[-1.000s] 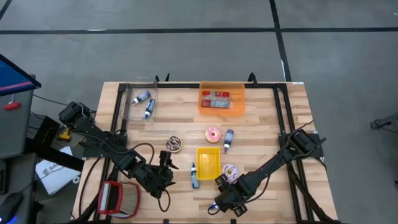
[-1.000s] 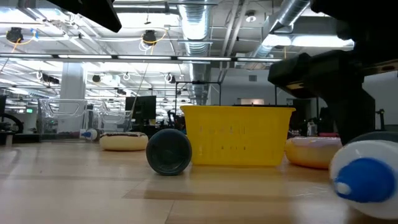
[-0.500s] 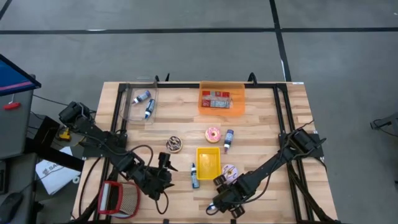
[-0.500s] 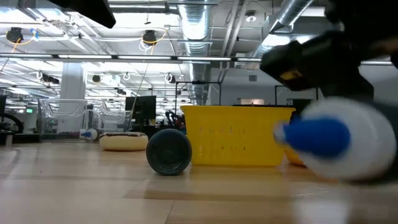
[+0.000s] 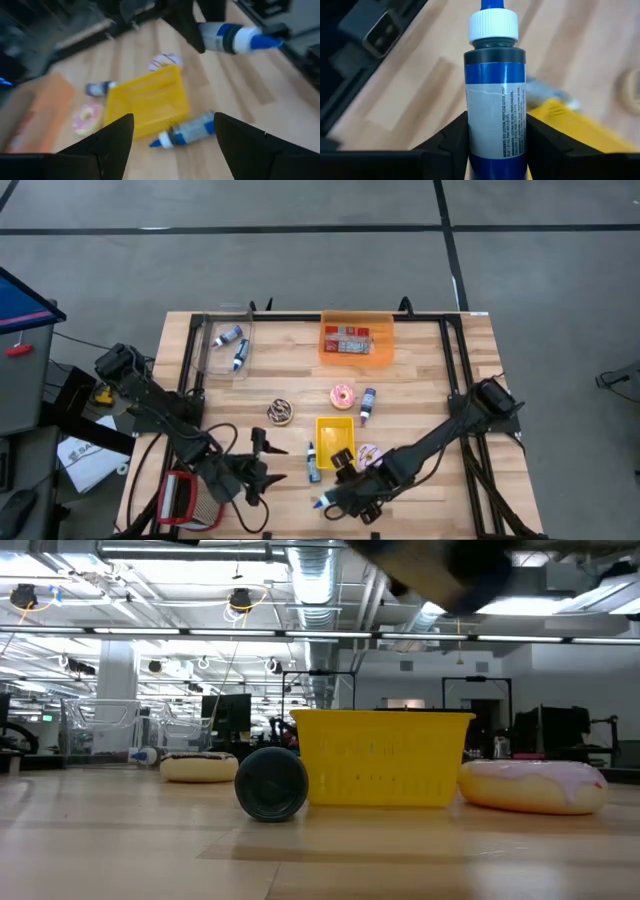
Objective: Pick & Place Food Item
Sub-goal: Put the bottom blue food coloring bottle into the transparent bin, then put the blue food coloring bottle into the transparent bin
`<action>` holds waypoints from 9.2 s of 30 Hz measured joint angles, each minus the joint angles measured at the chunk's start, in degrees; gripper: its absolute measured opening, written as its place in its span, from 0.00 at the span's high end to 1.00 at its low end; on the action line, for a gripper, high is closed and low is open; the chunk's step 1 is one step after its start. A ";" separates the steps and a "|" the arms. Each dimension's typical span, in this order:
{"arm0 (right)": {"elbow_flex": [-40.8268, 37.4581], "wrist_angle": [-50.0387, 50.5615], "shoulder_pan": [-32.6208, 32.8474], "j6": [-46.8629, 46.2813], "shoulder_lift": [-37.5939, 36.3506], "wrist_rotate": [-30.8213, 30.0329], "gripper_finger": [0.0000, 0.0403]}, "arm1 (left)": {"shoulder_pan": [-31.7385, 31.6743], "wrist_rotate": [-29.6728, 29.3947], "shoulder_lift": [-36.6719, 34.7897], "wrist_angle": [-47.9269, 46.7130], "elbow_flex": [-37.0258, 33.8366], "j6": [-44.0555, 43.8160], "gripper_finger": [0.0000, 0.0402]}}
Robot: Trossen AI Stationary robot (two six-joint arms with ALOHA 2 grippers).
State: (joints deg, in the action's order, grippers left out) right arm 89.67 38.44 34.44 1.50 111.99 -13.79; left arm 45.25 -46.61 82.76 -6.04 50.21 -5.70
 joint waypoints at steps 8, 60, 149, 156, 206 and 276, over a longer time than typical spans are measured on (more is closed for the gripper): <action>0.00 -0.88 -3.87 6.68 -4.87 -6.70 0.63 | 2.93 -8.73 0.25 27.75 -10.51 13.63 0.33; 0.02 -9.81 -12.89 18.42 -5.23 -9.17 0.58 | -4.53 -13.76 2.93 47.40 -11.01 33.32 0.72; -0.05 13.18 -0.36 -1.53 -20.31 -25.06 0.49 | -90.11 30.53 1.94 -76.63 31.46 -11.02 0.72; -0.07 13.21 -0.33 -1.53 -20.31 -25.04 0.49 | -89.78 30.29 10.13 -82.19 31.44 -12.65 0.72; -0.06 20.30 0.50 -9.52 -20.31 -25.23 0.49 | -62.94 54.17 -1.11 -69.31 29.73 -2.08 0.63; -10.63 2.71 8.67 -21.05 -18.89 -16.73 0.49 | -27.69 51.51 19.13 18.86 -2.64 -6.26 0.40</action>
State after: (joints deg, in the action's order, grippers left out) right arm 79.05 41.15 43.11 -19.55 93.10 -30.52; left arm 17.56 4.91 101.89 12.82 47.57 -11.96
